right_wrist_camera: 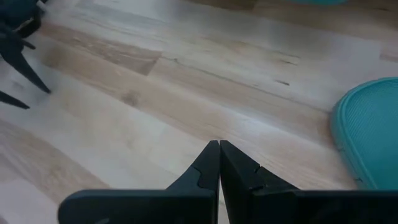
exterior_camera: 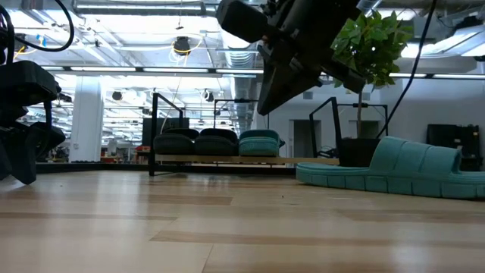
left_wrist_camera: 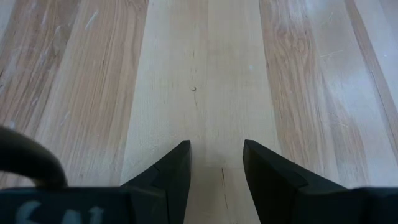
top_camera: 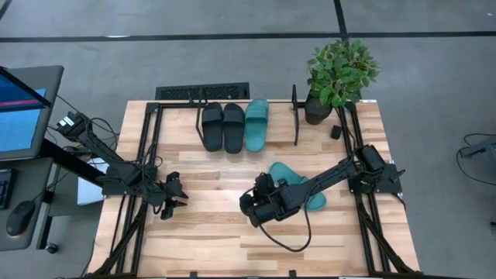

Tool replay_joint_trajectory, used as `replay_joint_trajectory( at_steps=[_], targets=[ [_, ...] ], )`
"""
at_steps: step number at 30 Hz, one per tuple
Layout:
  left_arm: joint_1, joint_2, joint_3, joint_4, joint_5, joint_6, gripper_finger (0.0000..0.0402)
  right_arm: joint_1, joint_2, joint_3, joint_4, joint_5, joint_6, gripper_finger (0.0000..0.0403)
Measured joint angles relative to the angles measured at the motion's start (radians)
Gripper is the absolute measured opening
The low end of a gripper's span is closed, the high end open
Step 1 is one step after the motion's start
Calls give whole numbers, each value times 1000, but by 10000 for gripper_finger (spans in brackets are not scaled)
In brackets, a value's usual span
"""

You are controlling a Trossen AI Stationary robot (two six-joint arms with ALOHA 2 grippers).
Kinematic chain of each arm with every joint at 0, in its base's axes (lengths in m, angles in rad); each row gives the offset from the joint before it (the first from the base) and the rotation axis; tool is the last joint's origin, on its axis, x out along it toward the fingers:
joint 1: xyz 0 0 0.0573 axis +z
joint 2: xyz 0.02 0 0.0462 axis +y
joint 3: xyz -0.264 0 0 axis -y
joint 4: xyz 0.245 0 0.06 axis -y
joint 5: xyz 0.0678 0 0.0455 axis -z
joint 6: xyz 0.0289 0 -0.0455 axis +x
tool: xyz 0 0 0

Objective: Pick and place slides into the shelf
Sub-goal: Put green slide on the shelf

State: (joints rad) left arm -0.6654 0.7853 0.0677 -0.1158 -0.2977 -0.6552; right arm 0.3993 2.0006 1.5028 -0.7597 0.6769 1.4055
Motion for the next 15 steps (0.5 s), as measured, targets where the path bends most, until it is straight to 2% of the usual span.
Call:
replay_joint_trajectory(
  at_steps=[15],
  targets=[
    [0, 0, 0, 0, 0, 0, 135, 8, 0, 14, -7, 5, -130, 3]
  ],
)
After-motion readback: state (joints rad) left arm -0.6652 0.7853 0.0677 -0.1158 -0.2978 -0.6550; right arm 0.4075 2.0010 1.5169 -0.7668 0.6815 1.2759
